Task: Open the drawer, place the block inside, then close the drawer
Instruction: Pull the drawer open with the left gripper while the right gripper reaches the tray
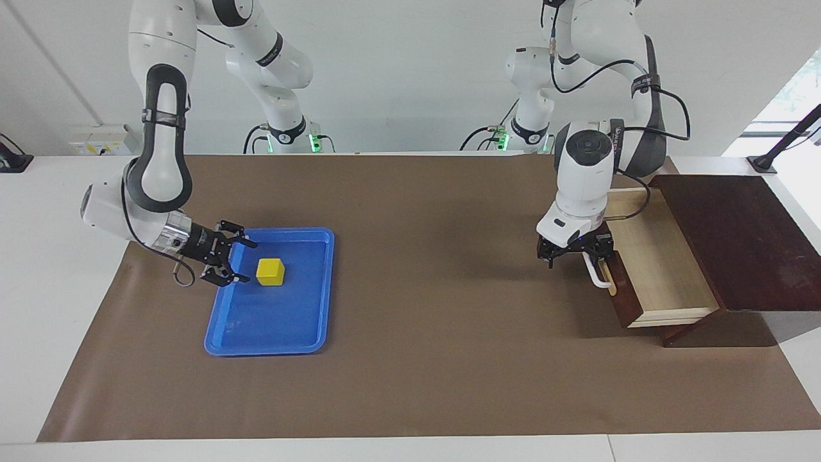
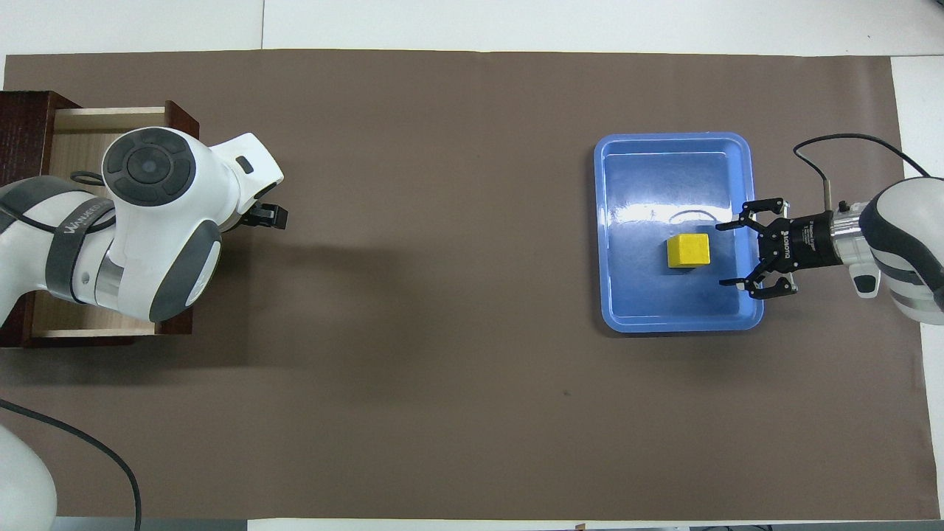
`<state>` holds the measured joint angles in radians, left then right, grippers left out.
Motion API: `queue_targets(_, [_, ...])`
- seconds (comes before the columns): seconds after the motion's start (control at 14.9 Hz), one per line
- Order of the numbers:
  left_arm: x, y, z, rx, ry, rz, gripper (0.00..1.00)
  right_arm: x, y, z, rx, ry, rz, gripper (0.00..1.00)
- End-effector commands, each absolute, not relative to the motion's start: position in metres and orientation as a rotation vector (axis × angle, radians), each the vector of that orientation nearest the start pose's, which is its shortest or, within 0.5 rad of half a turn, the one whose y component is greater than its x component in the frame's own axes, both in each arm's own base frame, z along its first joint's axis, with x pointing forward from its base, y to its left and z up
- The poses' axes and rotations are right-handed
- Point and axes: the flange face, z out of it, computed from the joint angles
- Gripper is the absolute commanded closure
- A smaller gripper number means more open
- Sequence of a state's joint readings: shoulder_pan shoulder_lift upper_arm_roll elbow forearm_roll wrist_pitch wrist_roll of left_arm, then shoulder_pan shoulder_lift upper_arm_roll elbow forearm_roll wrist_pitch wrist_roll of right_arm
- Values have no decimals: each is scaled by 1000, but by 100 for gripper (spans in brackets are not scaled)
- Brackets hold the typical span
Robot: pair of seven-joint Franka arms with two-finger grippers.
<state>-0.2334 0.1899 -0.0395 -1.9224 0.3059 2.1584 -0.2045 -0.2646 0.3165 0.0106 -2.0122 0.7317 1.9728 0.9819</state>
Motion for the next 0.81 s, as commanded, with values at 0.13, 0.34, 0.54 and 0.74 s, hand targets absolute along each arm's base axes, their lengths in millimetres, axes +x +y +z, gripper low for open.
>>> queue_targets(0.13, [605,-152,449,-2871,255,-113,0,560,-102,271,-1731,1872,688,2])
queue_targets(0.34, [608,-152,485,-2950,140,-61,0,562,-94,271,-1735,1862,693,3])
queue_targets(0.54, [601,-151,515,-3003,-153,-71,0,563,-92,271,-1724,1862,690,3])
queue_targets(0.74, [586,-148,534,-3007,-382,-26,0,567,-84,271,-1740,1863,657,3])
